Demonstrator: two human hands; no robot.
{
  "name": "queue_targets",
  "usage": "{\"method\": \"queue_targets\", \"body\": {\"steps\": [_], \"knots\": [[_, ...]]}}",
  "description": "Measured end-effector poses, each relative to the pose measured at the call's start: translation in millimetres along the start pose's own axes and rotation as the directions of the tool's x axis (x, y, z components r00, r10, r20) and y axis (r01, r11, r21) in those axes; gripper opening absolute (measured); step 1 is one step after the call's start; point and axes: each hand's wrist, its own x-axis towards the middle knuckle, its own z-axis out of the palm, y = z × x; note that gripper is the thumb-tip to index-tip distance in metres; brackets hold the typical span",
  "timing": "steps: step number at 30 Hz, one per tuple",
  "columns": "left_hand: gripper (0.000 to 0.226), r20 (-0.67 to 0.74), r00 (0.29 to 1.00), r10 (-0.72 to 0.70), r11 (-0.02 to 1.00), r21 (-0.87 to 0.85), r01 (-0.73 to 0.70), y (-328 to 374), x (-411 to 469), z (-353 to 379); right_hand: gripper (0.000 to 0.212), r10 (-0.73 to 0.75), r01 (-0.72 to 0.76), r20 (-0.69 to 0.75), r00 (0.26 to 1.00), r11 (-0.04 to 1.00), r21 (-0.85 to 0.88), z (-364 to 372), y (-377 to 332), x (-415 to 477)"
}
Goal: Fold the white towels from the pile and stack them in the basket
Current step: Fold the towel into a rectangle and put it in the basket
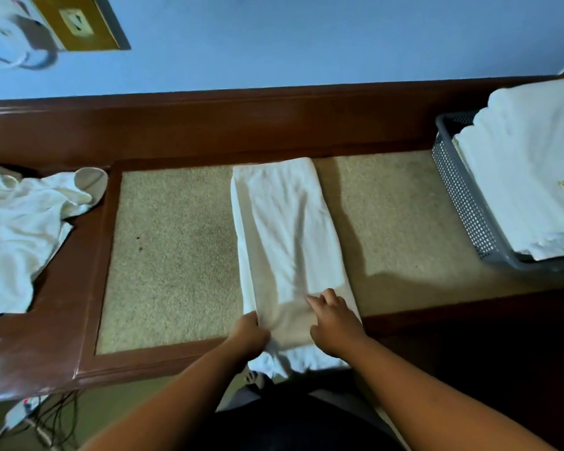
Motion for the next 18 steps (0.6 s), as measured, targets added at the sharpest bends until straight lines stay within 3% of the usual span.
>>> {"method": "queue_targets", "body": {"steps": [5,9,12,18], "knots": [[0.022,-0.045,0.998,0.048,0.989,0.145,-0.041,-6.9,-19.8,0.4,0.072,0.003,-0.004,-0.033,0.999,0.999,-0.040,20.7,-7.2,-19.3],[0.014,0.063,0.998,0.024,0.965,0.258,-0.040,-31.5,-25.2,12.7,0.079,0.017,-0.017,0.035,0.999,1.000,-0.002,35.4,-10.0,-32.1],[0.009,0.108,0.994,-0.028,0.971,0.240,0.001,-46.1,-29.4,26.5,0.081,0.006,-0.008,0.044,0.999,0.999,0.045,41.6,-9.0,-37.3],[0.026,-0.072,0.993,-0.095,0.958,0.266,0.111,-63.9,-37.9,38.9,0.080,-0.012,0.012,-0.014,1.000,1.000,0.002,52.1,-3.2,-42.3]]}}
